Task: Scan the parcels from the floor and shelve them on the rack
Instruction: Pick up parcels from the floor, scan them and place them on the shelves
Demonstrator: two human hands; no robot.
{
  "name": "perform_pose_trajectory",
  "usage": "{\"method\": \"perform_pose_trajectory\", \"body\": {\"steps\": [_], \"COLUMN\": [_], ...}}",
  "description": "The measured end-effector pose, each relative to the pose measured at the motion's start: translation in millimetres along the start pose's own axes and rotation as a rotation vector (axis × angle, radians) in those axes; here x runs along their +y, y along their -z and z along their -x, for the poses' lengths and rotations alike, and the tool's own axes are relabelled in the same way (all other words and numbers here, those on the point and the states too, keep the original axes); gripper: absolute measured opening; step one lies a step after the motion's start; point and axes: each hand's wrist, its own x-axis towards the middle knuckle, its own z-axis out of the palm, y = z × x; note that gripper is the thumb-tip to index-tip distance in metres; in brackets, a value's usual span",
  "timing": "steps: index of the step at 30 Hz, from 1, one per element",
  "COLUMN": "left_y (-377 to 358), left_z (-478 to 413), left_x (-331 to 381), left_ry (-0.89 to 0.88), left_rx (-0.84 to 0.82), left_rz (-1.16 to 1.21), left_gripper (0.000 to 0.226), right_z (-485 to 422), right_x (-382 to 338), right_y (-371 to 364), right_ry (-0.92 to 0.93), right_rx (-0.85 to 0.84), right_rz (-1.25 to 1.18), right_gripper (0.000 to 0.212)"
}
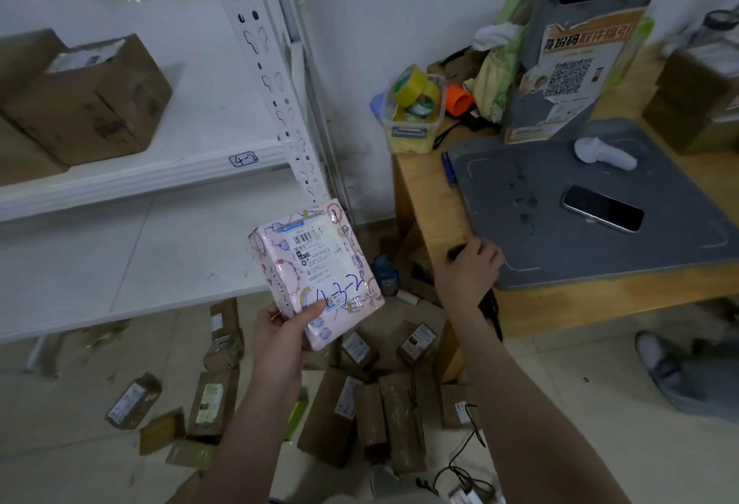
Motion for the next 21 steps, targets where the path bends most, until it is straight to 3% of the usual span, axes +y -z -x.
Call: {"method": "perform_pose_trajectory", "body": {"steps": [4,6,9,11,16,21], "left_y": [1,7,24,40,74,94], "left_z": [-5,-8,-14,-21,-36,-56], "left_x": [25,40,63,75,96,118], "left_ry": [-0.030,-0.058,-0.099,-0.115,-0.161,-0.196], "left_rx": [-0.028,-0.014,0.029,0.061,0.069,0.056], "left_rz": [0.067,0.131,0.227,0.280,0.324,0.312], "left_gripper": [0.044,0.035,0.031,0.030,0.048,0.034], "right_z": [23,34,53,65,96,115], "right_x": [-60,-94,-144,-174,-217,-246], "right_y": [21,31,38,40,24,3], "right_ry": [0.261,0.352,0.462,0.465,0.440,0.369], "right_rx": [0.066,0.021,-0.165,-0.384,-0.822,-0.914], "right_rz": [-0.260,-0.417,-0.615,-0.713,-0.734,-0.720], "right_gripper": [0.030,0.022,0.018,0.022,0.033,0.034]}}
